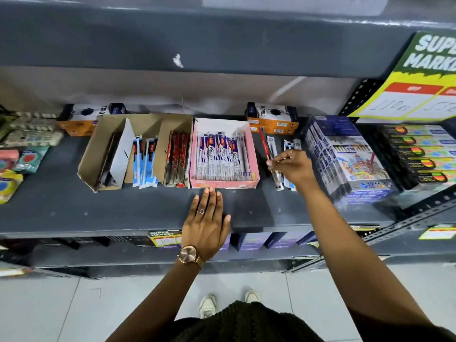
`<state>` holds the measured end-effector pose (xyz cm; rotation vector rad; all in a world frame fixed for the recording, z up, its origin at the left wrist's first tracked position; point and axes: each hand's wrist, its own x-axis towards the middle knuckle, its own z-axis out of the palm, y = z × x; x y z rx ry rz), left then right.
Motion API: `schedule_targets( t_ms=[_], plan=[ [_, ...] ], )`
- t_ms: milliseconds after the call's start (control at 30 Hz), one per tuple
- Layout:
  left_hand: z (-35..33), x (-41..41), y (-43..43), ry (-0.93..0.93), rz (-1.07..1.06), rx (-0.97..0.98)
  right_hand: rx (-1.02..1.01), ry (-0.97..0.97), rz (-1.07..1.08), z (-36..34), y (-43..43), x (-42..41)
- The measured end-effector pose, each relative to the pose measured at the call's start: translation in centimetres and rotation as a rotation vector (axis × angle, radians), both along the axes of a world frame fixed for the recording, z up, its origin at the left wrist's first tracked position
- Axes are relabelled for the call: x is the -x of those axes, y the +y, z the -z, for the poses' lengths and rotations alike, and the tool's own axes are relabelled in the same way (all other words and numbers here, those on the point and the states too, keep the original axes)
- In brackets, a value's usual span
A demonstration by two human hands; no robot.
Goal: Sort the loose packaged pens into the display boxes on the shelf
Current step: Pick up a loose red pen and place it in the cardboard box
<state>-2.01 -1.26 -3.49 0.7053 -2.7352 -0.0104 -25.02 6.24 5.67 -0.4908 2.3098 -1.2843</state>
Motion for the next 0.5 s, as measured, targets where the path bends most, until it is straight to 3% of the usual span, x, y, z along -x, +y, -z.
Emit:
schedule_targets(
  t_ms=[167, 300, 400, 500],
  plan=[
    [0.6, 0.0, 0.0, 0.068, 0.017, 0.021, 0.313, -0.318, 0.059, -1.1, 2.4, -2.2],
    [0.4, -0.2, 0.1, 0.079, 0.020, -0.023, 0.414, -0.599, 0.141, -1.3, 4.6, -5.9],
    [-1.1, -0.4, 0.6, 0.082, -0.005, -0.151, 0.406, -0.711, 0.050, -1.3, 5.9, -9.2],
    [-3.6, -1.1, 1.0, 0.314, 0.009, -0.425, 0.372, -0.773, -0.155, -1.4, 7.3, -12.1]
  ],
)
